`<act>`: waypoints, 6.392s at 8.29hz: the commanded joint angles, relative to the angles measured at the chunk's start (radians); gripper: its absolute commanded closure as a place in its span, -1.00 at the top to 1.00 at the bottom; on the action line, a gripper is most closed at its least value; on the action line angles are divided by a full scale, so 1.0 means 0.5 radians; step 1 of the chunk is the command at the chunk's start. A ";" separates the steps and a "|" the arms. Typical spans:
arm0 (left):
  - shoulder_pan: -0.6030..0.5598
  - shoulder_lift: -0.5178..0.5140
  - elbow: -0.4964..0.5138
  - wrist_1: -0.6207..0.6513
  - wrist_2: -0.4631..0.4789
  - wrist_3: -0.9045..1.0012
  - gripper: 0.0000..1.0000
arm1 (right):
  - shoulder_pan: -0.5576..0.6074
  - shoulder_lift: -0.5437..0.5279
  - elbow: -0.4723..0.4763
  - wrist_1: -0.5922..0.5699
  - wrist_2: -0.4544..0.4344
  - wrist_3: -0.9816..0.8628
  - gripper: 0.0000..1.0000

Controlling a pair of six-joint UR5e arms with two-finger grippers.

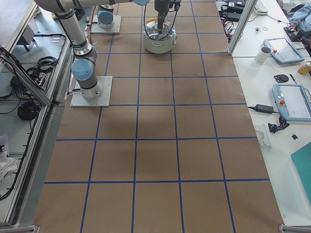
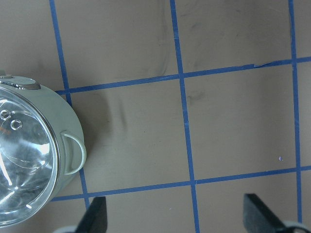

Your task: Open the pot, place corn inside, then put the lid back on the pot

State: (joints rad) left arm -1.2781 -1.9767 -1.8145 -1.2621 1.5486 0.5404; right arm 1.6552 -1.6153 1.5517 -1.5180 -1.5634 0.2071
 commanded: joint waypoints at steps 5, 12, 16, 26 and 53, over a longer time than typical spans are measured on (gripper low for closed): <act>0.001 -0.026 0.003 0.027 0.008 0.014 -0.55 | 0.000 0.000 0.001 0.002 0.001 0.000 1.00; -0.005 0.253 0.030 -0.287 0.023 -0.185 -1.00 | 0.000 0.000 0.001 0.002 -0.003 0.000 1.00; -0.064 0.523 0.092 -0.412 -0.014 -0.571 -1.00 | 0.000 0.000 0.001 0.002 -0.003 0.000 1.00; -0.229 0.674 0.626 -0.752 0.008 -0.639 -1.00 | 0.634 0.407 -0.050 -0.595 0.083 0.740 1.00; -0.229 0.646 0.601 -0.749 0.017 -0.590 -1.00 | 0.878 0.608 -0.134 -0.652 -0.039 0.961 -0.56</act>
State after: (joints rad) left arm -1.3929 -1.6534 -1.5141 -1.6377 1.5532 0.2506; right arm 2.1289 -1.2545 1.4858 -1.8988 -1.5780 0.7321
